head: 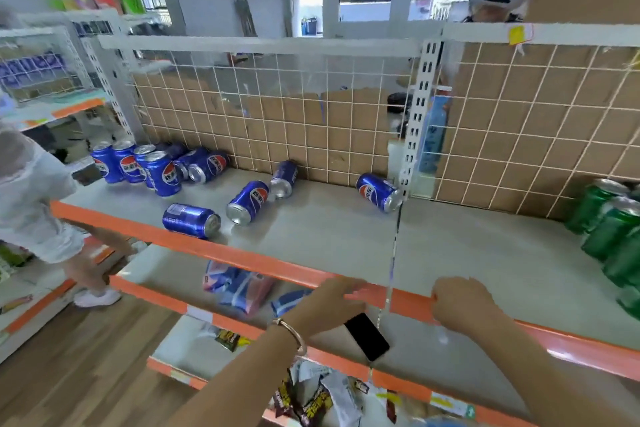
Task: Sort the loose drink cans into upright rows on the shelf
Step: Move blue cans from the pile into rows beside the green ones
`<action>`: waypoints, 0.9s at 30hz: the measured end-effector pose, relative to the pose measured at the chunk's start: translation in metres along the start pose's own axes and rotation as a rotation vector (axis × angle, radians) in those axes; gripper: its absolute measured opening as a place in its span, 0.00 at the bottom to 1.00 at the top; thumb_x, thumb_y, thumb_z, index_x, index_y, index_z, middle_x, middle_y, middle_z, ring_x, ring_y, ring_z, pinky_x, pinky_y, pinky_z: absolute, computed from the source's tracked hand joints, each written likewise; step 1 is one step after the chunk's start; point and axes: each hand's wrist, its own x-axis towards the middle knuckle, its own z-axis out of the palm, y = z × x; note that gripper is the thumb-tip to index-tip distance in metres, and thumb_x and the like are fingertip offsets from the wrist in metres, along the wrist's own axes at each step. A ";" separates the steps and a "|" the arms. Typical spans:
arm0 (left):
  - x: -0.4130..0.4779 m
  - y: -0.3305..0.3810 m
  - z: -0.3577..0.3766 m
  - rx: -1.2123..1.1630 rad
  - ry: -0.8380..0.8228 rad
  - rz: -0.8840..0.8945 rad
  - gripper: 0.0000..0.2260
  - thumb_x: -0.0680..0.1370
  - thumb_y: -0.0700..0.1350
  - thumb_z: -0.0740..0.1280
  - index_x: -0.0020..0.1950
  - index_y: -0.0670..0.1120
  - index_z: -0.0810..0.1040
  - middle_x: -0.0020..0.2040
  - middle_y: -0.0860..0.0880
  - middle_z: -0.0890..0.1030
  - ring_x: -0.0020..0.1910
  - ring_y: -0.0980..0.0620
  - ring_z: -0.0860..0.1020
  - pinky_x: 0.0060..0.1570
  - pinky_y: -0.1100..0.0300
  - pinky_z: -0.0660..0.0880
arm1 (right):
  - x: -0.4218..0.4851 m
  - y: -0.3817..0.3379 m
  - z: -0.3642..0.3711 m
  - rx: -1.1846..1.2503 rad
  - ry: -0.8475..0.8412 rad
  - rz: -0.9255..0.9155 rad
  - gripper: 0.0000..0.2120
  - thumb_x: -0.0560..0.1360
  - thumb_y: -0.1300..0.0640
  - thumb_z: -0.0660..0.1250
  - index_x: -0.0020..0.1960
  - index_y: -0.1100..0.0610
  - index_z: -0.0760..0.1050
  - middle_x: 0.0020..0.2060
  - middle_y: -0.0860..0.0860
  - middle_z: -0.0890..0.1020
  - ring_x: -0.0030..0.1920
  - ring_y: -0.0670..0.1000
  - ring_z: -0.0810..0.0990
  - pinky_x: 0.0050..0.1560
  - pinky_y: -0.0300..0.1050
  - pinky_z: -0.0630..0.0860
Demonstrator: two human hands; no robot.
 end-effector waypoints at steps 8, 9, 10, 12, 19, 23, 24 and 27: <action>0.077 0.012 -0.032 -0.119 0.138 0.014 0.14 0.77 0.41 0.64 0.62 0.45 0.77 0.52 0.49 0.81 0.47 0.56 0.76 0.51 0.69 0.70 | 0.075 0.003 -0.037 -0.015 -0.154 -0.162 0.16 0.75 0.50 0.59 0.57 0.58 0.76 0.58 0.55 0.79 0.50 0.54 0.75 0.49 0.42 0.71; 0.082 0.009 -0.040 -0.109 0.163 -0.002 0.14 0.77 0.40 0.64 0.62 0.45 0.77 0.55 0.49 0.81 0.49 0.56 0.76 0.50 0.72 0.68 | 0.088 0.001 -0.040 0.001 -0.126 -0.171 0.18 0.76 0.49 0.58 0.61 0.56 0.74 0.62 0.53 0.77 0.56 0.54 0.75 0.55 0.44 0.72; 0.087 0.004 -0.048 -0.102 0.204 -0.022 0.15 0.77 0.40 0.64 0.63 0.44 0.76 0.57 0.48 0.80 0.50 0.56 0.75 0.48 0.74 0.66 | 0.100 0.000 -0.044 0.028 -0.086 -0.174 0.19 0.77 0.49 0.57 0.65 0.53 0.72 0.65 0.51 0.74 0.62 0.53 0.73 0.60 0.45 0.71; 0.095 -0.007 -0.065 -0.091 0.295 -0.075 0.16 0.76 0.40 0.64 0.64 0.44 0.75 0.60 0.49 0.78 0.52 0.57 0.74 0.48 0.74 0.63 | 0.124 -0.006 -0.050 0.079 0.015 -0.179 0.21 0.77 0.48 0.57 0.69 0.52 0.67 0.69 0.51 0.70 0.67 0.54 0.70 0.64 0.46 0.69; 0.130 -0.030 -0.119 -0.053 0.457 -0.231 0.21 0.77 0.44 0.64 0.70 0.47 0.68 0.67 0.48 0.72 0.63 0.49 0.73 0.59 0.63 0.67 | 0.188 -0.039 -0.067 0.157 0.138 -0.157 0.32 0.76 0.48 0.60 0.75 0.57 0.54 0.74 0.58 0.57 0.73 0.59 0.58 0.71 0.50 0.60; 0.163 -0.041 -0.155 0.086 0.476 -0.244 0.22 0.76 0.44 0.65 0.69 0.43 0.66 0.64 0.43 0.72 0.60 0.45 0.73 0.56 0.59 0.70 | 0.214 -0.057 -0.073 0.100 0.155 -0.069 0.34 0.77 0.47 0.59 0.76 0.59 0.49 0.73 0.61 0.58 0.72 0.60 0.59 0.71 0.52 0.59; 0.171 -0.045 -0.163 0.108 0.493 -0.269 0.22 0.76 0.44 0.65 0.69 0.43 0.66 0.64 0.42 0.71 0.59 0.44 0.73 0.56 0.57 0.71 | 0.220 -0.059 -0.075 0.089 0.175 -0.035 0.34 0.77 0.48 0.59 0.76 0.60 0.50 0.71 0.60 0.62 0.70 0.59 0.62 0.69 0.51 0.61; 0.195 -0.057 -0.182 0.132 0.490 -0.348 0.22 0.75 0.43 0.64 0.68 0.41 0.66 0.63 0.40 0.73 0.60 0.40 0.73 0.58 0.52 0.72 | 0.236 -0.064 -0.082 0.094 0.225 0.071 0.32 0.76 0.51 0.61 0.75 0.61 0.54 0.67 0.57 0.67 0.67 0.56 0.68 0.65 0.47 0.67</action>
